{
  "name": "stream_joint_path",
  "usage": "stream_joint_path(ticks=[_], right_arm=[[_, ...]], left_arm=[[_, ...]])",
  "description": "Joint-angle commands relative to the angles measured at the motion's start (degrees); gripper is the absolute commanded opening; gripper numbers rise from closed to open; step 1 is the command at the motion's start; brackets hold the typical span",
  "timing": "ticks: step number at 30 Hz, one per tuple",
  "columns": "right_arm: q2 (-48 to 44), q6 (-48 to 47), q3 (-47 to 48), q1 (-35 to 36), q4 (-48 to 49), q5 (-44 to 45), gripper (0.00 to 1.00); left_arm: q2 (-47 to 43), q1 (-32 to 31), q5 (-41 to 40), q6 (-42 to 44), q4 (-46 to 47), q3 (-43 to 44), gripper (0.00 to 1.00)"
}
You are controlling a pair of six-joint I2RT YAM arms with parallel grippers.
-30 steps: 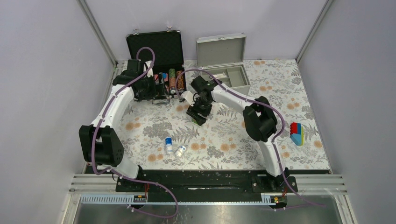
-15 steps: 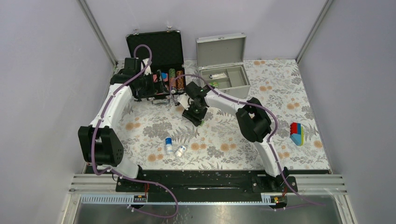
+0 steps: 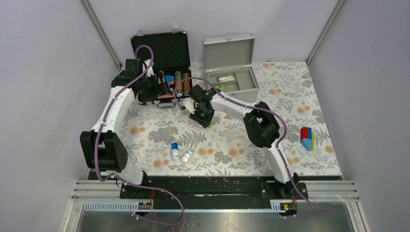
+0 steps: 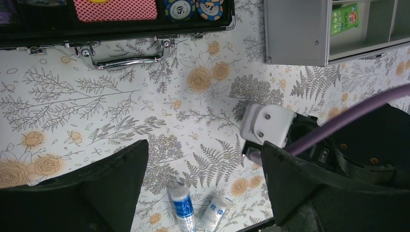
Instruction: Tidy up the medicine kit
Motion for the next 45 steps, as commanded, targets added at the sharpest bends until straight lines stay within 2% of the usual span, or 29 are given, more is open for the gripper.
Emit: stream_joint_path(ticks=[1, 7, 12, 15, 20, 23, 33, 38, 45], right_arm=[[-9.3, -0.5, 5.5, 0.4, -4.0, -1.4, 0.33], [-16.5, 0.2, 7.9, -0.5, -6.0, -2.4, 0.34], [-17.7, 0.3, 10.8, -5.8, -6.0, -2.3, 0.34], [-14.8, 1.8, 15.8, -11.1, -6.4, -1.0, 0.35], [-4.2, 4.4, 31.4, -17.5, -11.1, 2.6, 0.35], [-0.4, 5.9, 34.7, -19.2, -11.5, 6.4, 0.35], [2.4, 12.5, 30.6, -20.6, -12.8, 5.5, 0.36], [3.1, 15.8, 27.6, -20.7, -12.8, 9.3, 0.37], [5.2, 17.5, 30.0, -21.0, -11.6, 9.4, 0.41]], left_arm=[[-0.4, 0.8, 0.8, 1.4, -0.8, 4.7, 0.85], [2.9, 0.9, -0.3, 7.2, -4.4, 9.9, 0.84], [5.6, 0.8, -0.1, 9.6, -6.0, 12.9, 0.84], [6.2, 0.7, -0.3, 10.0, -5.9, 13.7, 0.84], [5.8, 0.3, -1.3, 11.7, -6.7, 13.8, 0.84], [5.1, 0.3, -2.2, 12.5, -6.8, 13.3, 0.84], [3.0, 0.3, -4.5, 14.7, -6.9, 11.6, 0.84], [3.1, 0.3, -4.1, 14.6, -6.8, 11.5, 0.84], [3.7, 0.3, -4.0, 14.3, -6.9, 11.7, 0.84]])
